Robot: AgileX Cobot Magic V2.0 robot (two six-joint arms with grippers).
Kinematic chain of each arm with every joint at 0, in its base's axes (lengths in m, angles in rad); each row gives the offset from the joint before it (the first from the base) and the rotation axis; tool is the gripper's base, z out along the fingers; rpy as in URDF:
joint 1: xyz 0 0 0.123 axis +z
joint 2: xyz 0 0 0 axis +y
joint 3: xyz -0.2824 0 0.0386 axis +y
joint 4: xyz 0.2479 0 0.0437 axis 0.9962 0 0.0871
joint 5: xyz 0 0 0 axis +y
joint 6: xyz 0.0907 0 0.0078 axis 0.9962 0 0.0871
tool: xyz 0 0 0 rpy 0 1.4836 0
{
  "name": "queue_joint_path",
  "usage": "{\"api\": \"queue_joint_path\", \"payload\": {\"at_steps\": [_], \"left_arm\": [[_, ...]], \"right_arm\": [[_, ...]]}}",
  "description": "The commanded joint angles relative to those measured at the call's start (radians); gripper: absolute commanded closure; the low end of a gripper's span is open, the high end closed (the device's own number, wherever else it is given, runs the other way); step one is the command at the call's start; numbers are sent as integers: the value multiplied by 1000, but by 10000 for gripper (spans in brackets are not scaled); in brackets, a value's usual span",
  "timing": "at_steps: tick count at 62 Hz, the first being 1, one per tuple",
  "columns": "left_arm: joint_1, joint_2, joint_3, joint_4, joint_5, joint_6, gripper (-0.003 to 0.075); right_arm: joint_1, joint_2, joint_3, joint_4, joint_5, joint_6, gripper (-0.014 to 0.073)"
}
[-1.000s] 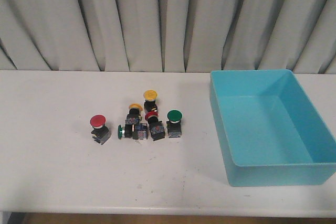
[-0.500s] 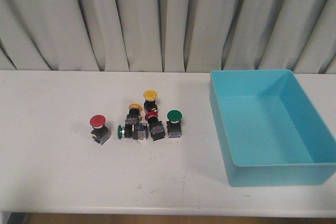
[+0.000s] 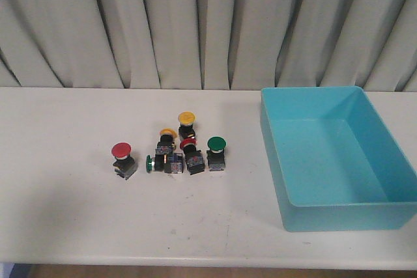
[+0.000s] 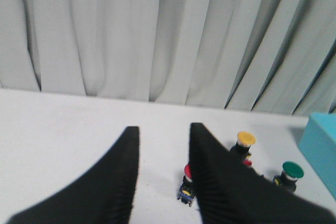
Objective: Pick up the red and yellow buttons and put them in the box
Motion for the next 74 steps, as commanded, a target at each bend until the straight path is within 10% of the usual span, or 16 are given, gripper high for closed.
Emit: {"api": "queue_joint_path", "payload": {"at_steps": [1,12,37,74], "left_arm": [[-7,88,-80,-29,-44,18,325],[-16,250,-176,-158,-39,146,187],[-65,834,-598,-646,145,756,179],[-85,1379,-765,-647,194,809,179]], "right_arm": [[1,16,-35,-1,-85,-6,6],[1,16,-35,-1,-41,14,-6],[1,16,-35,3,-8,15,0],[1,16,-35,4,43,19,0]]}}
